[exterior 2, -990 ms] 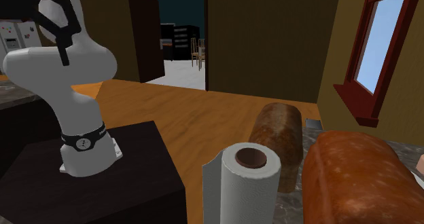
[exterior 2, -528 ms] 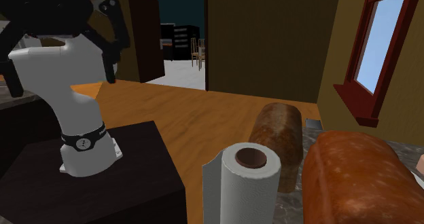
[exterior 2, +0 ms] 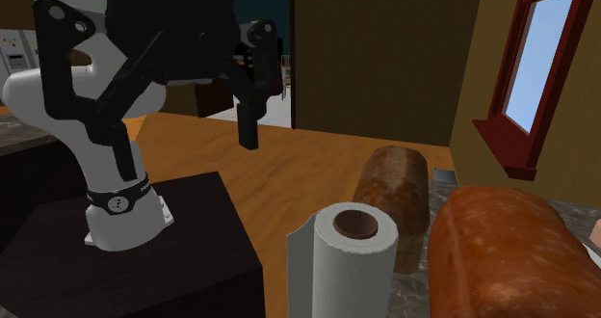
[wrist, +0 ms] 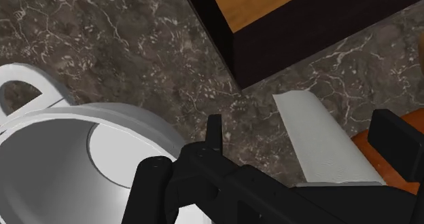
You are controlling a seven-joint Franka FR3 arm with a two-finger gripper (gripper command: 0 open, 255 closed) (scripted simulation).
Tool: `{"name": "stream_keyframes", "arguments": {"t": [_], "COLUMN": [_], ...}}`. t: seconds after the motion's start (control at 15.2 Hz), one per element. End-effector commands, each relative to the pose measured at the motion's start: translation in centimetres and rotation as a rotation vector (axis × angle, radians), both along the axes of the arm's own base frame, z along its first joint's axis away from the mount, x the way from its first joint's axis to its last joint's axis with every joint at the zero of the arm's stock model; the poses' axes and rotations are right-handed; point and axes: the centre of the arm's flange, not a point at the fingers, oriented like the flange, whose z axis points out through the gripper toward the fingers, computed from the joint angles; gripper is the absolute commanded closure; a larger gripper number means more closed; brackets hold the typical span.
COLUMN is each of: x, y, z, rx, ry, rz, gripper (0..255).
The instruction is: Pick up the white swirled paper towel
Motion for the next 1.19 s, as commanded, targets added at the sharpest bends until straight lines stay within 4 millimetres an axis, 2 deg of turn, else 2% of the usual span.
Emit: {"name": "stream_keyframes", "arguments": {"t": [0.0,0.59,1.12], "x": [1.8,8.9,8.9], "y": [1.9,10.2,10.2], "z": [-0.7,-2.7,-6.7], "rx": [-0.002,-0.017,-0.017], "ry": [-0.011,-0.054,-0.054], "rz": [0.013,0.072,0.072], "gripper": [0,0,0]}}
